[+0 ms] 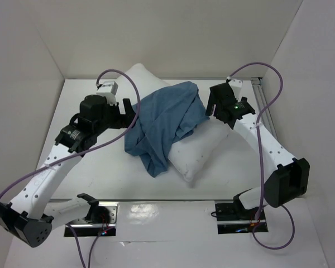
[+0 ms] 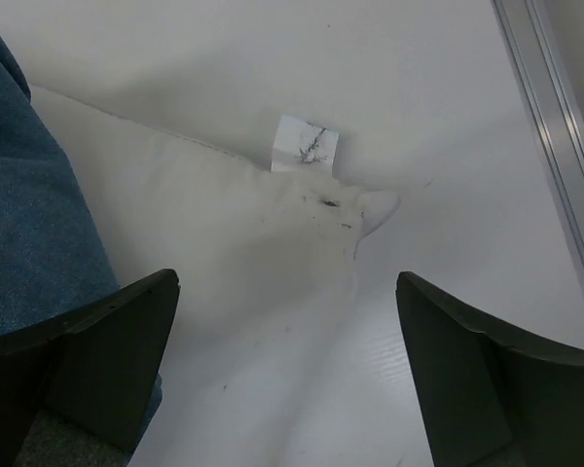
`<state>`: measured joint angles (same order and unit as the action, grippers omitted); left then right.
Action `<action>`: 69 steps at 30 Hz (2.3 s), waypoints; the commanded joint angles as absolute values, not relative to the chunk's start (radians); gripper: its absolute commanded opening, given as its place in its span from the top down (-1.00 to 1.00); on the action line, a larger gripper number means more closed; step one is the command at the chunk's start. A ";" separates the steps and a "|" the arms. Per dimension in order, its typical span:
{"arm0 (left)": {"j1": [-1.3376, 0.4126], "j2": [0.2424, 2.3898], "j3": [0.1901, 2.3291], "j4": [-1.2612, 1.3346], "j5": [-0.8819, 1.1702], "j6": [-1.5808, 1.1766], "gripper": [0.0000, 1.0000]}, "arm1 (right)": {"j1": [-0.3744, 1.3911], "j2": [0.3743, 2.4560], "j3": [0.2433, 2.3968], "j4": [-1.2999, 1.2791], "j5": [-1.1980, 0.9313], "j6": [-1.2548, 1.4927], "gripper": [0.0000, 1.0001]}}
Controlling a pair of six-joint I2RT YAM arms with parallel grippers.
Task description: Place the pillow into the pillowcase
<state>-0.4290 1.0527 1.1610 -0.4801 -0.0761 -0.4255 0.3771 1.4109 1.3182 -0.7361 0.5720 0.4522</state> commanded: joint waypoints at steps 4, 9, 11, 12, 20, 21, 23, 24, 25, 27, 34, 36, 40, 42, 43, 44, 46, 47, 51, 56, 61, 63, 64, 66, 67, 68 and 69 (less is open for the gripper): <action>-0.430 1.200 1.310 -0.586 -0.123 -0.442 -1.00 | 0.383 1.376 1.328 -0.776 0.589 0.480 -1.00; -0.430 1.282 1.380 -0.666 -0.112 -0.497 -1.00 | 0.383 1.332 1.350 -0.787 0.508 0.447 -1.00; -0.430 1.304 1.391 -0.678 -0.078 -0.497 -1.00 | 0.383 1.267 1.313 -0.727 0.363 0.413 -0.97; -0.430 1.304 1.391 -0.678 -0.048 -0.497 -1.00 | 0.374 1.243 1.298 -0.701 0.304 0.382 -0.97; -0.430 1.338 1.316 -0.589 0.011 -0.508 -1.00 | 0.436 1.216 1.367 -0.712 -0.012 0.396 -0.88; -0.430 1.350 1.316 -0.589 0.024 -0.508 -1.00 | 0.446 1.226 1.367 -0.712 -0.024 0.396 -0.88; -0.430 1.400 1.307 -0.575 0.038 -0.526 -1.00 | 0.466 1.235 1.346 -0.680 -0.034 0.414 -0.96; -0.430 1.420 1.307 -0.565 0.038 -0.526 -1.00 | 0.478 1.235 1.330 -0.663 -0.034 0.414 -0.96; -0.430 1.457 1.296 -0.555 0.038 -0.526 -1.00 | 0.479 1.245 1.319 -0.643 -0.044 0.414 -0.96; -0.420 1.491 1.296 -0.545 0.025 -0.535 -0.98 | 0.494 1.281 1.310 -0.607 -0.044 0.423 -0.93; -0.353 1.568 1.360 -0.545 0.127 -0.535 0.68 | 0.565 1.379 1.383 -0.615 0.088 0.423 0.99; -0.316 1.568 1.400 -0.560 0.127 -0.535 1.00 | 0.565 1.379 1.431 -0.638 0.130 0.423 1.00; -0.235 1.545 1.508 -0.627 0.103 -0.515 1.00 | 0.555 1.319 1.523 -0.638 0.173 0.374 1.00; -0.197 1.477 1.551 -0.627 0.091 -0.515 1.00 | 0.545 1.292 1.569 -0.624 0.177 0.345 1.00; -0.175 1.450 1.595 -0.627 0.091 -0.528 1.00 | 0.545 1.279 1.592 -0.614 0.154 0.325 1.00; -0.128 1.424 1.624 -0.627 0.091 -0.538 1.00 | 0.545 1.244 1.621 -0.565 0.087 0.304 1.00; -0.047 1.359 1.730 -0.627 0.118 -0.564 1.00 | 0.545 1.174 1.621 -0.459 0.014 0.240 1.00; -0.022 1.338 1.762 -0.627 0.118 -0.575 1.00 | 0.545 1.151 1.621 -0.428 -0.023 0.220 1.00; 0.075 1.211 1.839 -0.589 0.051 -0.611 1.00 | 0.545 1.059 1.612 -0.359 0.011 0.189 1.00; 0.098 1.186 2.024 -0.618 0.037 -0.531 1.00 | 0.545 0.991 1.603 -0.374 0.041 0.180 1.00; 0.098 1.219 2.068 -0.643 0.000 -0.503 1.00 | 0.545 0.980 1.609 -0.410 0.031 0.189 1.00; 0.098 1.258 2.039 -0.631 -0.012 -0.486 1.00 | 0.545 1.008 1.588 -0.397 0.005 0.189 1.00; 0.098 1.282 2.039 -0.620 0.001 -0.477 1.00 | 0.545 1.037 1.559 -0.381 0.005 0.189 1.00; 0.107 1.392 2.039 -0.620 0.033 -0.486 1.00 | 0.545 1.069 1.533 -0.353 0.023 0.177 1.00; 0.107 1.431 2.039 -0.620 0.049 -0.486 1.00 | 0.545 1.101 1.504 -0.318 0.043 0.176 1.00; 0.107 1.468 2.028 -0.609 0.073 -0.486 0.85 | 0.545 1.118 1.487 -0.301 0.105 0.164 1.00; 0.107 1.553 2.028 -0.609 0.124 -0.474 -0.37 | 0.545 1.136 1.471 -0.289 0.151 0.146 1.00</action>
